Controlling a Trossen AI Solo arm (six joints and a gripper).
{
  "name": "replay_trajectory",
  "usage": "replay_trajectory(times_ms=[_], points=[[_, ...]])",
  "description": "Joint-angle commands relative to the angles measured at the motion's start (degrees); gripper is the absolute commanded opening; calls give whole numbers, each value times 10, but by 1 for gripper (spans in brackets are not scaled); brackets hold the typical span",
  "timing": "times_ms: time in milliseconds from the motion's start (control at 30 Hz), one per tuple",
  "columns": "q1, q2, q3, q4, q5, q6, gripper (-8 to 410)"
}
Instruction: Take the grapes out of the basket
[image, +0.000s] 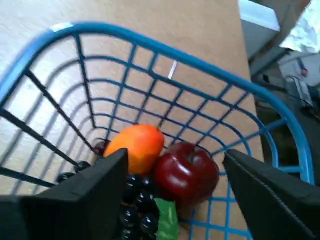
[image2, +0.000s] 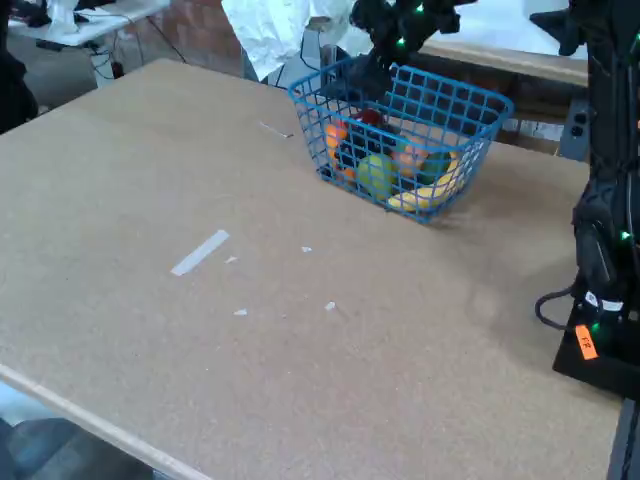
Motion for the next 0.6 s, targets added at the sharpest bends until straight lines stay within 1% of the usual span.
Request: replay_trajectory(times_ms=[0, 233, 300, 467, 567], points=[[0, 12, -8, -2, 10, 13, 280], [2, 53, -9, -35, 18, 8, 280], [2, 57, -9, -49, 8, -3, 280], [5, 64, -9, -62, 4, -37, 280], [5, 66, -9, -66, 5, -41, 280]])
